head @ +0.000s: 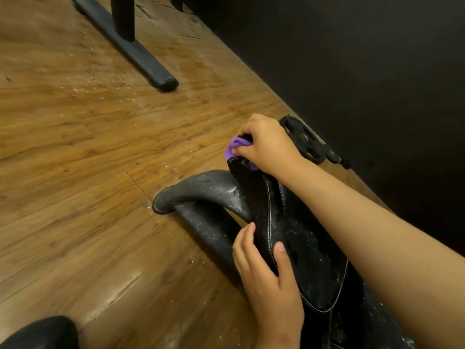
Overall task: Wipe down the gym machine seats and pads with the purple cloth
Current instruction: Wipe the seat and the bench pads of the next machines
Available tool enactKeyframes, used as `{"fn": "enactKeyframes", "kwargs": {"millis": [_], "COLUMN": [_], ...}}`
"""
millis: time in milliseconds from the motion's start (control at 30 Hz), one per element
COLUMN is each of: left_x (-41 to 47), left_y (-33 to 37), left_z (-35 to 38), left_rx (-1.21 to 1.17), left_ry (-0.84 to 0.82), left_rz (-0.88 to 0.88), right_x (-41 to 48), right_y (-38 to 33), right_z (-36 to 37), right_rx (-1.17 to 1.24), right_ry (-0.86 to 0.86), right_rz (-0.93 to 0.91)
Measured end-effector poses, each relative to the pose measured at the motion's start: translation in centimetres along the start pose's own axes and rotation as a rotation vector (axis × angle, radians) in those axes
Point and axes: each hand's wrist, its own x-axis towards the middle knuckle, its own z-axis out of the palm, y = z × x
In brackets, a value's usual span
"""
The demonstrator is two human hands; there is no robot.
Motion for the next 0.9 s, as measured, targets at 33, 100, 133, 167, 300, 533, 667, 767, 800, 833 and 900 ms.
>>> {"fn": "enactKeyframes", "kwargs": {"millis": [33, 100, 133, 167, 300, 533, 667, 767, 800, 833, 900], "left_x": [0.0, 0.0, 0.0, 0.0, -0.1, -0.1, -0.1, 0.0, 0.0, 0.0, 0.0], "left_y": [0.0, 0.0, 0.0, 0.0, -0.1, 0.0, -0.1, -0.1, -0.1, -0.1, -0.2], "left_z": [-0.1, -0.1, -0.2, -0.2, -0.1, -0.2, 0.0, -0.1, -0.2, -0.3, -0.3], "left_rx": [0.000, 0.007, 0.011, 0.012, 0.011, -0.027, -0.036, -0.034, -0.035, -0.034, -0.035], "left_ry": [-0.004, -0.022, -0.028, -0.030, -0.031, -0.020, 0.003, -0.008, -0.014, -0.019, -0.026], "left_rz": [-0.001, -0.017, -0.021, -0.017, -0.011, -0.002, 0.021, 0.041, 0.043, 0.043, 0.042], "right_x": [0.0, -0.6, -1.0, -1.2, -0.2, -1.6, -3.8, -5.1, -5.6, -6.4, -8.7], "right_y": [-0.1, -0.2, -0.3, -0.2, -0.1, 4.3, 6.3, 6.0, 5.8, 5.6, 5.1], "right_z": [0.2, 0.6, 0.7, 0.8, 0.1, -3.6, -3.0, -1.5, -1.5, -1.7, -2.5], "right_rx": [-0.006, -0.109, -0.171, -0.194, -0.078, 0.290, 0.372, 0.370, 0.332, 0.296, 0.257], "right_ry": [0.001, -0.054, -0.099, -0.126, 0.024, 0.232, 0.139, 0.186, 0.177, 0.143, 0.015], "right_rz": [0.004, -0.038, -0.069, -0.082, -0.020, 0.189, 0.208, 0.175, 0.136, 0.091, 0.001]}}
